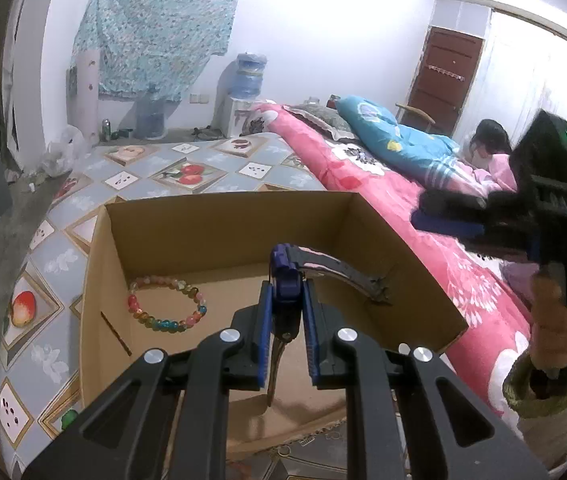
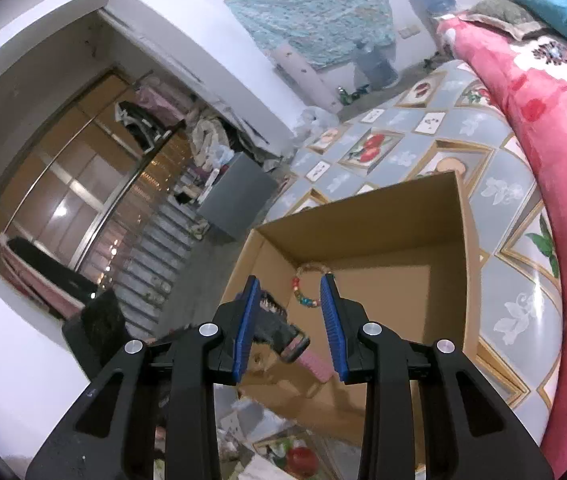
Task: Organize jewelry
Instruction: 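Grasp the smartwatch with the right gripper while the left gripper holds the strap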
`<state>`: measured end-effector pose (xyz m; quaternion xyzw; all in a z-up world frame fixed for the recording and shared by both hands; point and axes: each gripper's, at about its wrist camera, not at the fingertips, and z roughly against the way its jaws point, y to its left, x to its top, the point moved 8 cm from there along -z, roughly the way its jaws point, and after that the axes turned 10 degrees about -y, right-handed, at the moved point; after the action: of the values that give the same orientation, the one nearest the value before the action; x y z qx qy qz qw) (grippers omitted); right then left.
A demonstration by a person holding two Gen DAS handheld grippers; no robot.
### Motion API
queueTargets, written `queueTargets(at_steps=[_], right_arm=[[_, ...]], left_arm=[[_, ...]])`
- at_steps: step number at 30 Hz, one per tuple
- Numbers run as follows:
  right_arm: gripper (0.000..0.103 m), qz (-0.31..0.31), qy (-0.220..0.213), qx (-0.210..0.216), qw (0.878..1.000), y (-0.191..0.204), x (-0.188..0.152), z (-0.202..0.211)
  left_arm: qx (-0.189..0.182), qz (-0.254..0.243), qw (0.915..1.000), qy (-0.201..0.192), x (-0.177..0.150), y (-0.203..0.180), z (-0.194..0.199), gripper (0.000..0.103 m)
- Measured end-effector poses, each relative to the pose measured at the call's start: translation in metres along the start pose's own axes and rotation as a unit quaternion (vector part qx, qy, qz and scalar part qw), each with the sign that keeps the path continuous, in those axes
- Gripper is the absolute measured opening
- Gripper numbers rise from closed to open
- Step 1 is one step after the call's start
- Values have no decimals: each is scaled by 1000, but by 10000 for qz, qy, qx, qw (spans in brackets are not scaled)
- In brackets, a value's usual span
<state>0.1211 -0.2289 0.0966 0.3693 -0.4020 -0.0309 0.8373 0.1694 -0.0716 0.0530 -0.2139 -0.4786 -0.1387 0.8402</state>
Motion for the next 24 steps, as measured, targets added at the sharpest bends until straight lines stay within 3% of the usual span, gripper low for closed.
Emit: queueTargets(at_steps=[6, 10, 12, 17, 24], right_arm=[[18, 817, 454, 281, 9952, 34, -38, -1], [17, 1258, 742, 326, 9887, 47, -61, -8], [17, 1311, 863, 136, 9875, 43, -67, -18], [20, 1020, 484, -145, 9935, 27, -40, -24], [32, 1026, 317, 206, 9940, 33, -22, -27]], left_arm=[[29, 100, 9999, 30, 4, 3, 2, 14], [26, 112, 9999, 33, 7, 2, 4, 14], [-1, 95, 10000, 18, 9, 0, 5, 14], [-142, 35, 9999, -7, 13, -11, 11, 14], [-276, -77, 9996, 57, 11, -19, 13, 14]])
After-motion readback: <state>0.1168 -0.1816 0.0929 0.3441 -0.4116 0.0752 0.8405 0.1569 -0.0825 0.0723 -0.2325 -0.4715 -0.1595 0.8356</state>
